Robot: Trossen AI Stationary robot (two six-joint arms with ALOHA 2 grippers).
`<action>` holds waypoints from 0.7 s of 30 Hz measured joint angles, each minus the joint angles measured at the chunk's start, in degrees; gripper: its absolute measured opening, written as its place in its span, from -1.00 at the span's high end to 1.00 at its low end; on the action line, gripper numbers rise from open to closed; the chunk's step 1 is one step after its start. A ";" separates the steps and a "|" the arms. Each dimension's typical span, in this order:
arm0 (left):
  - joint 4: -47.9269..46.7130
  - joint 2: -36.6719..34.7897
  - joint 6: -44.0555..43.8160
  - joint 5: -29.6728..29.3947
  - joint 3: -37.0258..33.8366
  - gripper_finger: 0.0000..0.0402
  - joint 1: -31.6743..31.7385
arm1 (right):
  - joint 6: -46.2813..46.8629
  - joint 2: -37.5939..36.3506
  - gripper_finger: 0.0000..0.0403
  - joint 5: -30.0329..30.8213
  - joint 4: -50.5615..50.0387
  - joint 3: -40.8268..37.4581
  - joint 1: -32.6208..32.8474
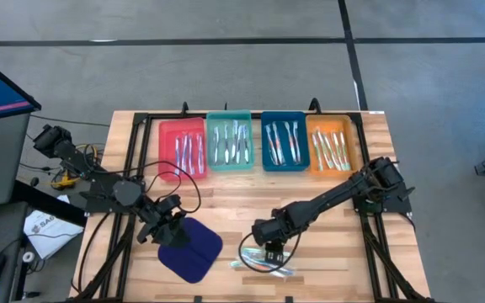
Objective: Pick & Place Toothbrushes
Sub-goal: Put the green toothbrush into the orange bin
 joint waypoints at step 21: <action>0.00 -0.01 -1.14 0.02 0.00 -0.02 0.00 | 3.43 0.38 0.25 6.66 1.89 0.00 3.97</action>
